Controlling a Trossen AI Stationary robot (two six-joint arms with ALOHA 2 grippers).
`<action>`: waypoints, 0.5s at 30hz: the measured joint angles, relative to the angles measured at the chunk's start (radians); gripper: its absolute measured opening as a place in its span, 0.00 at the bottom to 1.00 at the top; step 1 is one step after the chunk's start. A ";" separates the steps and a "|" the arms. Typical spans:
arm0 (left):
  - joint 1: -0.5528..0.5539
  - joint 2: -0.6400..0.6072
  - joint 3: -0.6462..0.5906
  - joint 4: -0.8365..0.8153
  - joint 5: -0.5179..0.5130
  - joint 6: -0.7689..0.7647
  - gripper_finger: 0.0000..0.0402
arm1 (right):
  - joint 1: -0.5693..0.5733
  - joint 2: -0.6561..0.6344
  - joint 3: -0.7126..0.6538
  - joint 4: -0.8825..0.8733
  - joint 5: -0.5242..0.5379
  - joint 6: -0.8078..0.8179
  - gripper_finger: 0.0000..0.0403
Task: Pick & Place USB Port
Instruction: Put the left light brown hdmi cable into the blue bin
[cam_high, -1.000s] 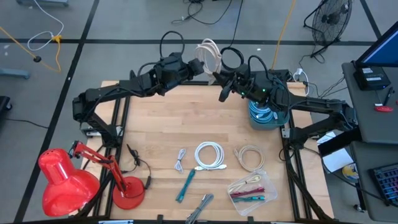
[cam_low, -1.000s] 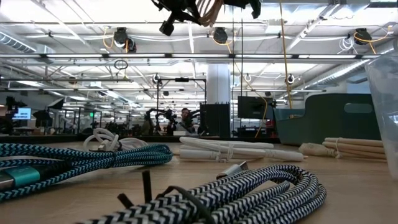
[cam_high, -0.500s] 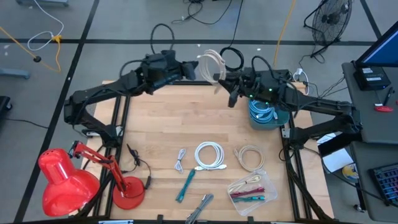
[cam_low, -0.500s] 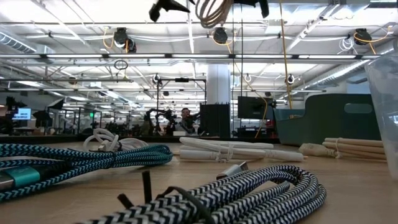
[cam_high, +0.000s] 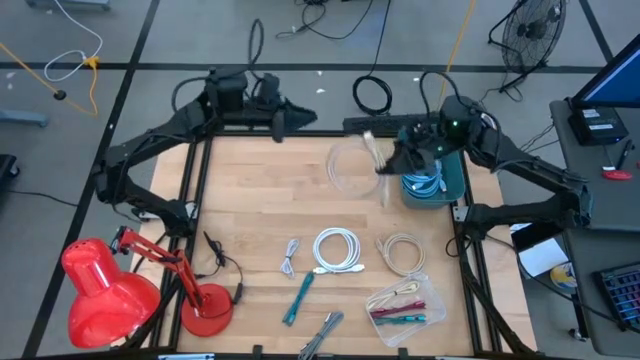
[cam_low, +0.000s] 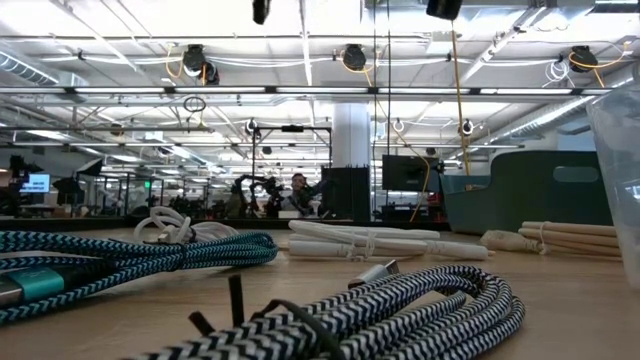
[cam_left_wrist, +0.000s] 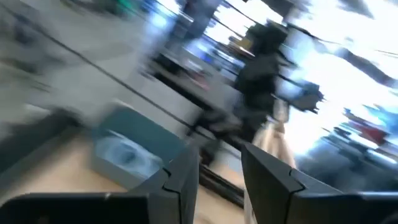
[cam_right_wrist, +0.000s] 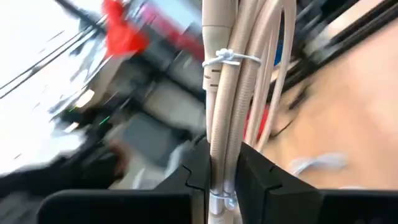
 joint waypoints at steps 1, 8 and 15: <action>0.018 0.013 0.000 0.002 0.102 -0.022 0.31 | 0.000 0.000 0.000 0.001 -0.037 0.009 0.08; 0.031 0.100 0.000 0.051 0.425 -0.159 0.32 | -0.005 0.000 0.000 -0.078 -0.112 -0.007 0.08; -0.040 0.171 0.000 0.198 0.476 -0.286 0.54 | -0.005 0.000 0.000 -0.162 -0.060 -0.065 0.09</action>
